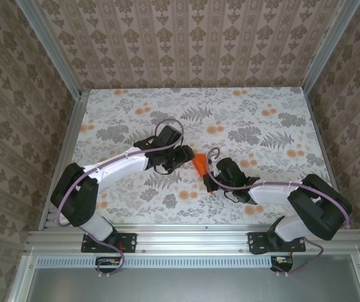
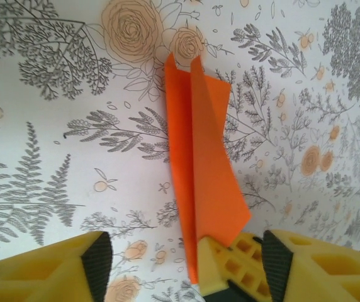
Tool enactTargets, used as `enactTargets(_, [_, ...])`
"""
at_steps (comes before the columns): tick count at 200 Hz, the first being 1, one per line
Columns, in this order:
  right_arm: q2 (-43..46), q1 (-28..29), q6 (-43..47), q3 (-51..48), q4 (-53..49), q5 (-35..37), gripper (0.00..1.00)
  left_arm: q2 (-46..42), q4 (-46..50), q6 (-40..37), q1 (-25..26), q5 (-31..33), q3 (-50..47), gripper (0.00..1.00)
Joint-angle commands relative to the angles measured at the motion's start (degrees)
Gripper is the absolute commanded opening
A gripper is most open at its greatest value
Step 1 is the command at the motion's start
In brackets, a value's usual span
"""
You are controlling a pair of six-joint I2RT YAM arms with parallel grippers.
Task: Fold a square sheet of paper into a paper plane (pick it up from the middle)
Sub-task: Fold the wing for the fifth time at the center of the table.
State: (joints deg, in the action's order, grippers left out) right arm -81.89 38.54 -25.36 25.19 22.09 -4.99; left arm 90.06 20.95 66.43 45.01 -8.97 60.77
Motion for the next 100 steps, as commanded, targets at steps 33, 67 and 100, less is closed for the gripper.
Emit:
enactTargets(33, [-4.47,-4.29,-11.72,-2.51,13.11,-13.39,0.0,1.19,-4.98,-2.53,1.86,-1.35,-2.64,0.47])
enactTargets(67, [-8.54,-4.84,-13.71,-2.39,14.7,-14.9,0.0,3.45,-7.18,-2.14,2.68,-2.42,-2.04,0.42])
enactTargets(100, [-12.28,-6.1,-18.39,-3.5,19.77,-15.89,0.0,3.74,-8.29,-2.0,2.8,-2.41,-2.37,0.42])
